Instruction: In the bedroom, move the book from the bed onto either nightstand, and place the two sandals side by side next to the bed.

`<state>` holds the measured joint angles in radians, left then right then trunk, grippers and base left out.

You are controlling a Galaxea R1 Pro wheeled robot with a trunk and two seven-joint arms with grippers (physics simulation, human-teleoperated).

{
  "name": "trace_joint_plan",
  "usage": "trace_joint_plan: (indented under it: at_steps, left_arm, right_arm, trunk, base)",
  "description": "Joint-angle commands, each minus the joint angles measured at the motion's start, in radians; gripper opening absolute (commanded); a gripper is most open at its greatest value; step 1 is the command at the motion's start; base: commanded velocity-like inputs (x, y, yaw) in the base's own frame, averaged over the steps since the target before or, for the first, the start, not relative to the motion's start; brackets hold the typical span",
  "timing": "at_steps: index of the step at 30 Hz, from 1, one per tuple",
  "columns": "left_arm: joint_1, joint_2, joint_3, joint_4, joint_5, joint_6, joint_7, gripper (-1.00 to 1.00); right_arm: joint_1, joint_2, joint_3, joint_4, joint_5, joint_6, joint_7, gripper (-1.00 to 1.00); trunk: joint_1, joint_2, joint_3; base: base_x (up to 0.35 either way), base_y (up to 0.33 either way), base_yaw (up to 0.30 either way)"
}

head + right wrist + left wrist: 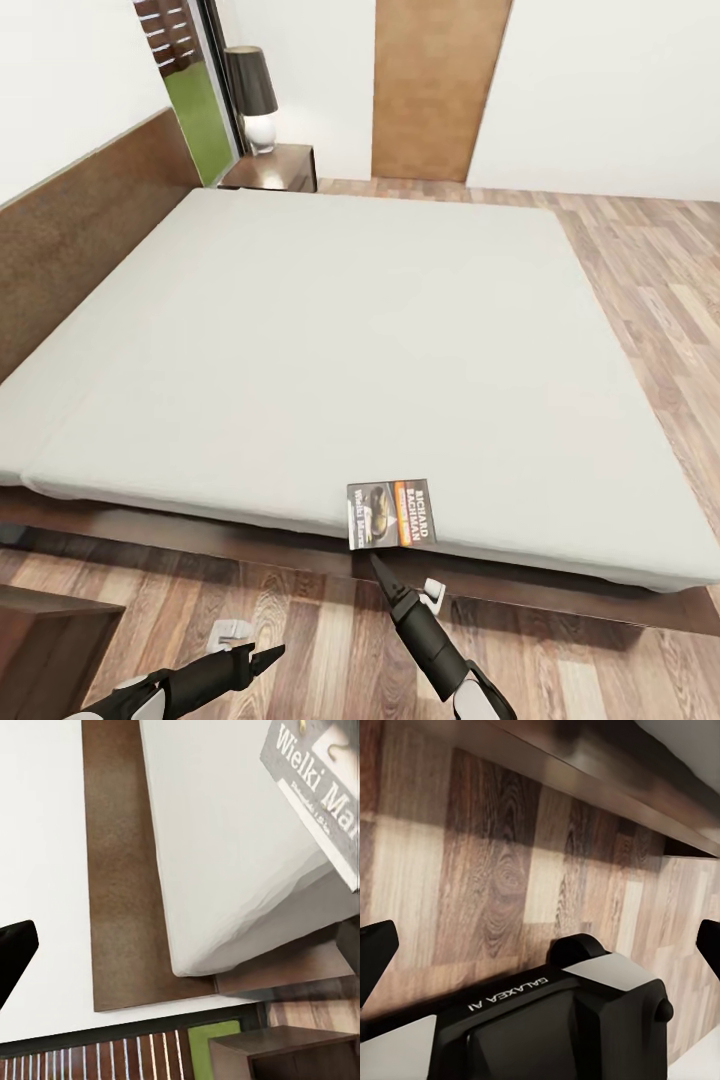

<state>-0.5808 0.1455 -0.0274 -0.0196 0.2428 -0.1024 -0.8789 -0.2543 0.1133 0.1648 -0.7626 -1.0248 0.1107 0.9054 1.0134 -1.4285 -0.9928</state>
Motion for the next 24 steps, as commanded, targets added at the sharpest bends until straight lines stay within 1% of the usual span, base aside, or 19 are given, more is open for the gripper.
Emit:
trace_joint_plan:
  at_steps: [1, 14, 24]
  left_arm:
    - [-0.001, 0.000, -0.003, 0.001, 0.001, -0.008, -0.002, 1.00]
    - [-0.001, -0.001, -0.003, 0.001, 0.001, -0.008, -0.002, 1.00]
    - [-0.001, -0.008, -0.003, 0.001, 0.001, -0.008, -0.002, 1.00]
  right_arm:
    - [0.000, 0.000, 0.001, 0.000, -0.011, 0.011, 0.003, 1.00]
    - [0.000, 0.000, 0.001, 0.000, -0.011, 0.011, 0.002, 1.00]
    - [0.000, -0.001, 0.001, 0.000, -0.011, 0.011, 0.002, 1.00]
  trunk:
    - [0.004, -0.008, -0.004]
    - [0.054, -0.099, -0.044]
    - [0.092, -0.169, -0.076]
  base:
    - [0.000, 0.000, 0.000]
    - [0.000, 0.000, 0.000]
    - [0.000, 0.000, 0.000]
